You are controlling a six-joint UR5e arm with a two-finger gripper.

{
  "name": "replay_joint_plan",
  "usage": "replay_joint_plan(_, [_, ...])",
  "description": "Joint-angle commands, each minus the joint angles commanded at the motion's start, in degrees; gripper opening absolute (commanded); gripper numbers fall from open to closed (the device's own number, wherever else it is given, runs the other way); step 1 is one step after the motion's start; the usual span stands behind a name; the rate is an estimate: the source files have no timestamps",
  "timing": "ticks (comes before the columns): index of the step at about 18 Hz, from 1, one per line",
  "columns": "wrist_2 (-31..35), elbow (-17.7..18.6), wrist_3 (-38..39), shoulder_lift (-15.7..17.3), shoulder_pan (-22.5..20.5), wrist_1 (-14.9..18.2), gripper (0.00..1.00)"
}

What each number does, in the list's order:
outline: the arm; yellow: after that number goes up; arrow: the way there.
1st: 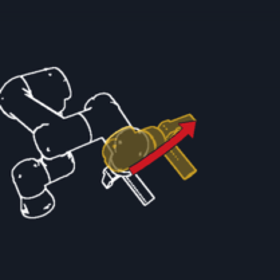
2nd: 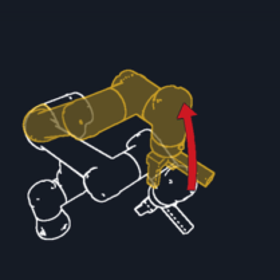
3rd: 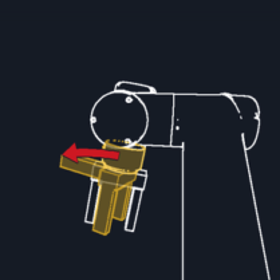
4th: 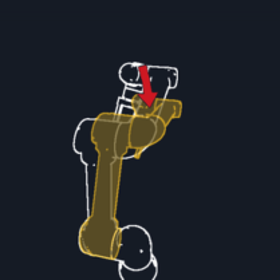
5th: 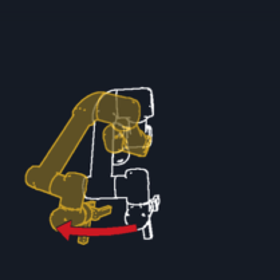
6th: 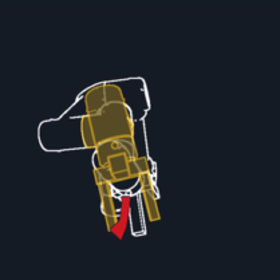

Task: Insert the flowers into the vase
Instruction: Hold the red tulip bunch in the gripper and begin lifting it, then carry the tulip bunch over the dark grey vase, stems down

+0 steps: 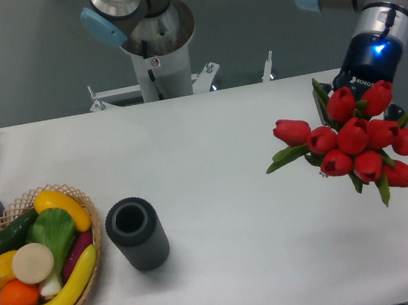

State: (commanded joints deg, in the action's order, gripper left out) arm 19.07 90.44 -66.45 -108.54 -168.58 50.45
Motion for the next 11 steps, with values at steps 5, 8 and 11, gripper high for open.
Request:
replay_joint_plan(5, [0.0, 0.0, 0.0, -0.1, 0.8, 0.0, 0.11])
replay_joint_plan(8, [-0.1, -0.1, -0.1, -0.4, 1.4, -0.7, 0.11])
replay_joint_plan(11, [-0.1, 0.0, -0.1, -0.9, 3.3, -2.9, 0.11])
